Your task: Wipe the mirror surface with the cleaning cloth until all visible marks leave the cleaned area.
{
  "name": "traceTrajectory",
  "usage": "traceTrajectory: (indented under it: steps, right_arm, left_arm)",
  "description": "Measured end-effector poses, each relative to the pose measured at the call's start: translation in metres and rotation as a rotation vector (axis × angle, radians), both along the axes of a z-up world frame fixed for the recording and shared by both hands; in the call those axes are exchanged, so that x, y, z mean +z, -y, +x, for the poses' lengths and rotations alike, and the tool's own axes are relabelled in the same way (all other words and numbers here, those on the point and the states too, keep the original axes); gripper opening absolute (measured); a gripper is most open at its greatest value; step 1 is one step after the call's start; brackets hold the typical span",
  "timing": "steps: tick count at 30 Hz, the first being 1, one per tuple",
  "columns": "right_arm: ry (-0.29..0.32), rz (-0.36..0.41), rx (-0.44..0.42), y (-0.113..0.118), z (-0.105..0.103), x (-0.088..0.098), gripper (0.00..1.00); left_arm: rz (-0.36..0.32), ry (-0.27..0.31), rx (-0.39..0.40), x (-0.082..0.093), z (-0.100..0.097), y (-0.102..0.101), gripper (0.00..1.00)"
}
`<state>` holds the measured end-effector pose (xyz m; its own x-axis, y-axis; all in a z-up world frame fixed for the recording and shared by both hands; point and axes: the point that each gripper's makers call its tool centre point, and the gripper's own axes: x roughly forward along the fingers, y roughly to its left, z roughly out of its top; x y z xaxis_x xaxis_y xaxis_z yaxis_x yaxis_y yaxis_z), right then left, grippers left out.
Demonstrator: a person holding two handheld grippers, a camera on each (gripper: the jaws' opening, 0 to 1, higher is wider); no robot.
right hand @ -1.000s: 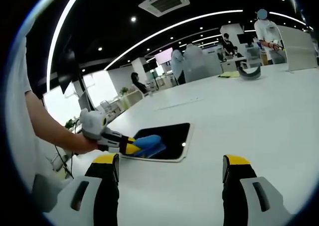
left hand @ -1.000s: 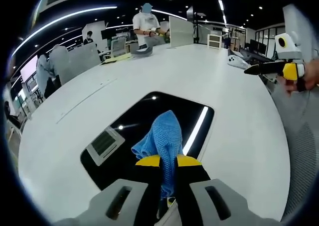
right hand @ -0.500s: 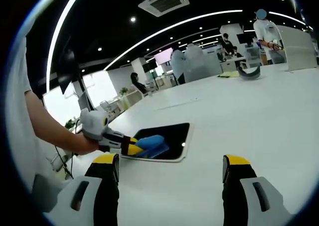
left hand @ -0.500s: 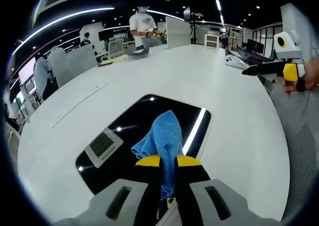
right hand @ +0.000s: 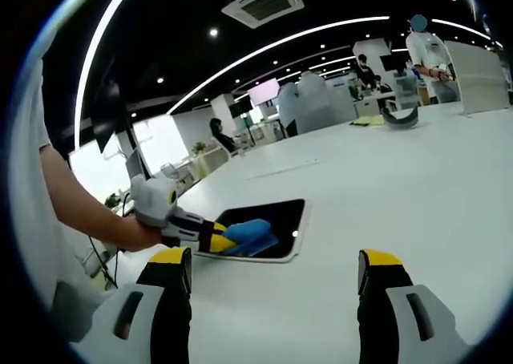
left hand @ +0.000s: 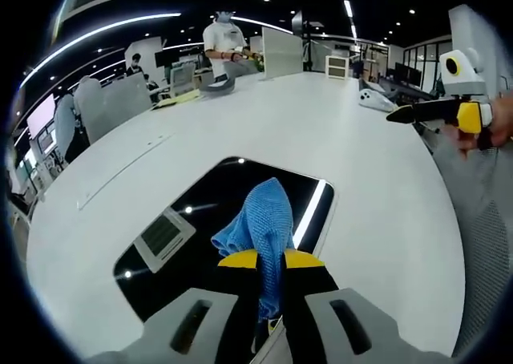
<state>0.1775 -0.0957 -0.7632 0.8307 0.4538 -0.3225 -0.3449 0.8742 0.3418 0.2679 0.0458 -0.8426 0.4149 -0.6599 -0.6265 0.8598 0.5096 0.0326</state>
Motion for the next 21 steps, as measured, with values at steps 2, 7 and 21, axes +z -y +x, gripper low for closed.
traceTrajectory:
  steps: [2, 7, 21]
  right_arm:
    - [0.000, 0.001, -0.001, 0.001, 0.000, 0.000, 0.85]
    - [0.001, 0.003, -0.003, 0.001, 0.000, -0.001, 0.85]
    - [0.001, 0.006, -0.004, 0.001, 0.000, 0.000, 0.85]
  left_arm:
    - [0.000, 0.002, -0.002, 0.000, 0.000, 0.002, 0.06]
    - [0.000, 0.001, -0.010, 0.000, -0.001, 0.005, 0.06]
    - [-0.002, 0.003, -0.026, 0.000, -0.001, 0.014, 0.06]
